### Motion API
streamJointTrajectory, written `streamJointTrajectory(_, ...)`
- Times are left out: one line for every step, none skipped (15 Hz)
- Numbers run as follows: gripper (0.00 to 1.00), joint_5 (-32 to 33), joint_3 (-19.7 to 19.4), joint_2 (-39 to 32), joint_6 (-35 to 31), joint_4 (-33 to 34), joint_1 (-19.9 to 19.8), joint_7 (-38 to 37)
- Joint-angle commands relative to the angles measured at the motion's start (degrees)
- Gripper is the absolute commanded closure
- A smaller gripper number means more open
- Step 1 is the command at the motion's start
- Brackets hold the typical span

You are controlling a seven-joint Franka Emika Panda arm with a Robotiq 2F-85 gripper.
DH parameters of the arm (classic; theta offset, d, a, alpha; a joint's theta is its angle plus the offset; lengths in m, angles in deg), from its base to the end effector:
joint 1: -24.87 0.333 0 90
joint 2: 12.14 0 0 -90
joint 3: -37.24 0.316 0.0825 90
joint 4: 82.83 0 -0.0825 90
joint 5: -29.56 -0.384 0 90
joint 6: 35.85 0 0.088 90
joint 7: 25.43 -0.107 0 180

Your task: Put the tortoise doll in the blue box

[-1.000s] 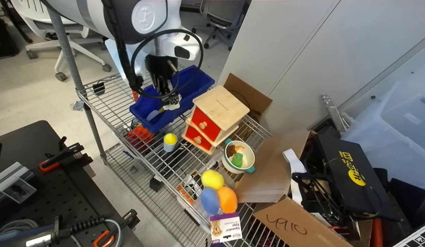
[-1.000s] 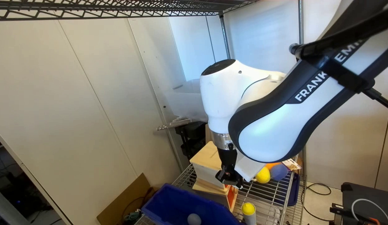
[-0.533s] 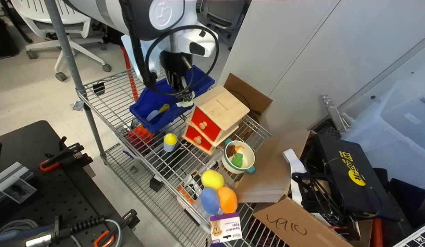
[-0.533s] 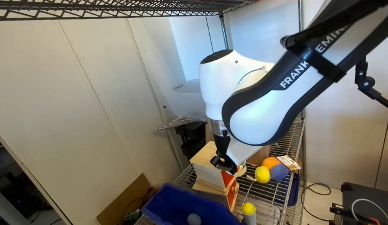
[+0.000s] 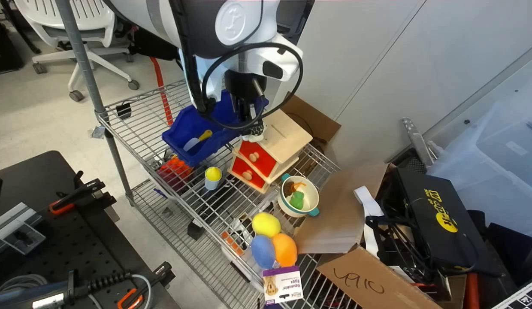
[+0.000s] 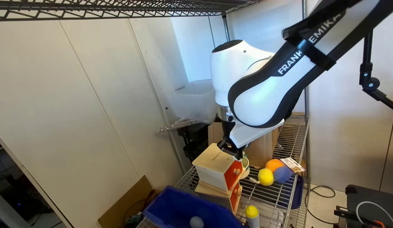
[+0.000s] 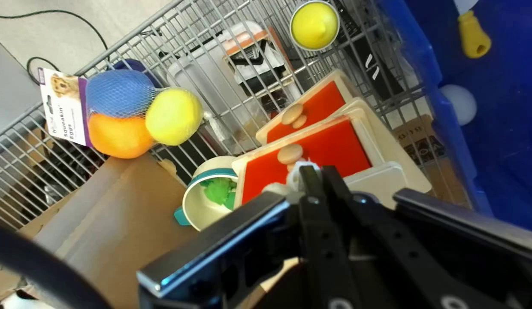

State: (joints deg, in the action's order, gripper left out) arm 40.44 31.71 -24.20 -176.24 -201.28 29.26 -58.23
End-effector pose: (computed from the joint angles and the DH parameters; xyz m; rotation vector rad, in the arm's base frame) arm 0.5972 -0.0104 0.3483 2.9478 -0.6785 0.3142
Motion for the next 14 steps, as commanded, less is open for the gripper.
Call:
streamJointTrajectory(0.98, 1.0, -1.1, -0.6, 1.4, 2.0, -0.6, -3.2)
streamJointTrajectory(0.98, 1.2, -1.5, -0.8, 1.5, 2.4, -0.8, -3.9)
streamJointTrajectory(0.98, 1.3, -1.7, -0.9, 1.5, 2.5, -1.0, -4.4)
streamJointTrajectory(0.98, 1.4, -2.0, -1.1, 1.7, 2.9, -1.1, -4.9)
streamJointTrajectory(0.98, 1.5, -2.2, -1.5, 1.9, 3.3, -1.2, -5.4)
streamJointTrajectory(0.98, 1.8, -2.5, -1.9, 2.2, 3.9, -1.3, -6.0)
streamJointTrajectory(0.98, 1.9, -2.7, -2.3, 2.5, 4.4, -1.4, -6.5)
streamJointTrajectory(0.98, 2.1, -2.9, -2.7, 2.9, 4.8, -1.5, -6.9)
streamJointTrajectory(0.98, 2.5, -3.2, -3.1, 3.4, 5.5, -1.5, -7.6)
streamJointTrajectory(0.98, 2.9, -3.6, -3.6, 4.0, 6.2, -1.5, -8.3)
streamJointTrajectory(0.98, 3.2, -3.9, -4.1, 4.4, 6.8, -1.5, -8.9)
streamJointTrajectory(0.98, 3.3, -4.2, -4.6, 4.9, 7.5, -1.6, -9.4)
streamJointTrajectory(0.98, 3.3, -4.5, -5.1, 5.2, 8.1, -1.8, -9.9)
streamJointTrajectory(0.98, 3.0, -4.7, -5.5, 5.5, 8.6, -2.0, -10.2)
